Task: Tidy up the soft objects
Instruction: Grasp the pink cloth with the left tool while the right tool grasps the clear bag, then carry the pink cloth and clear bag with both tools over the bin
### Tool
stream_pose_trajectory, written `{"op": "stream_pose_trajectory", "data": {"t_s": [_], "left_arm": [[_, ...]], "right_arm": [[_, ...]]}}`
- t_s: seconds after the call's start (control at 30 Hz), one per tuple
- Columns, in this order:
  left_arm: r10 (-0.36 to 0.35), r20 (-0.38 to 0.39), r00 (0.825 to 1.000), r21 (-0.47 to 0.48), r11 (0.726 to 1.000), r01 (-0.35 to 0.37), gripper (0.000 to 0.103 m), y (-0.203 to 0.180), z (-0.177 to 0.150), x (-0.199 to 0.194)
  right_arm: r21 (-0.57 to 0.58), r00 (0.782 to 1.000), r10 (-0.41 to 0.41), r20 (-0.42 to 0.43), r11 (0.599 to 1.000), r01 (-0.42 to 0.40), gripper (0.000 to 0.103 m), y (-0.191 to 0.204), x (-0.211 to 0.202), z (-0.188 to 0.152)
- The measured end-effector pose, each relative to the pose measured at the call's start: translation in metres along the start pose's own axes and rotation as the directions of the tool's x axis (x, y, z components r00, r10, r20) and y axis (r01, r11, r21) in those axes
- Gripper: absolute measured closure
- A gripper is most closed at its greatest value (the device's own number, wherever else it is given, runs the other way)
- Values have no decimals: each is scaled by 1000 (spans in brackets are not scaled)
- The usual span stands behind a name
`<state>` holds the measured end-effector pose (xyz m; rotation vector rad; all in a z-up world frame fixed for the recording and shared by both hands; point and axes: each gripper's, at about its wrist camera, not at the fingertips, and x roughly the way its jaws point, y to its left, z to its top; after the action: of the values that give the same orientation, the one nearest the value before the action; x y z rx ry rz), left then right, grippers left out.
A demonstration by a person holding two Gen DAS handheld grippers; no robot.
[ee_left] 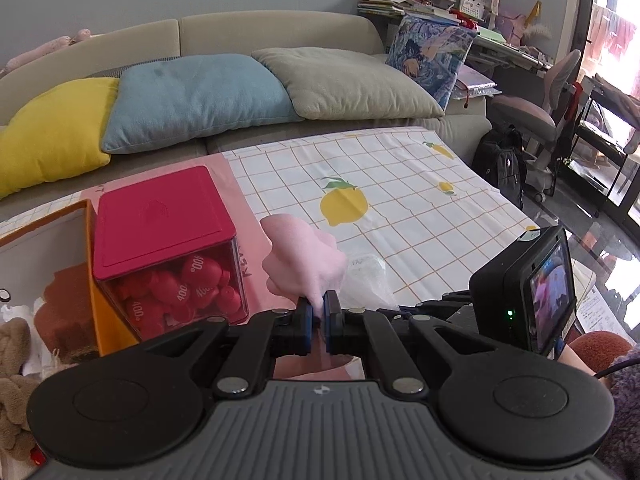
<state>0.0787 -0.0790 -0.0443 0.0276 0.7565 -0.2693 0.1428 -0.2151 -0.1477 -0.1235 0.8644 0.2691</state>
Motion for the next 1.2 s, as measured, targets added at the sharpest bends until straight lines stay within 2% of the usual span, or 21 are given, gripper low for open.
{"op": "stream_pose_trajectory", "data": {"t_s": [0.1, 0.3, 0.47, 0.63, 0.77, 1.03, 1.13, 1.2], "left_arm": [[1, 22, 1000, -19, 1000, -1, 97, 1, 2, -13], [-7, 93, 996, -20, 1000, 9, 97, 1, 6, -45], [-8, 128, 992, -40, 999, 14, 97, 10, 3, -73], [26, 143, 989, -78, 997, -15, 97, 31, -4, -100], [64, 151, 986, -110, 993, -47, 97, 52, -9, -117], [149, 159, 976, -186, 975, -119, 97, 97, -20, -144], [155, 116, 981, -205, 970, -129, 97, 115, -22, -145], [151, 62, 987, -195, 971, -137, 97, 124, -22, -141]], "right_arm": [[-4, 1000, -24, 17, 1000, 24, 103, 0, -4, 0], [-12, 993, -38, 108, 999, 40, 103, 4, -32, 3], [-127, 983, -33, 180, 990, 56, 103, 28, -63, 1], [-106, 977, 22, 211, 994, 0, 103, 48, -100, 4], [-55, 967, 103, 234, 994, -93, 103, 68, -129, 12], [-108, 920, 290, 265, 957, -270, 103, 129, -163, 44], [-113, 906, 346, 245, 938, -328, 103, 148, -163, 56], [-115, 901, 377, 216, 926, -360, 103, 161, -158, 63]]}}
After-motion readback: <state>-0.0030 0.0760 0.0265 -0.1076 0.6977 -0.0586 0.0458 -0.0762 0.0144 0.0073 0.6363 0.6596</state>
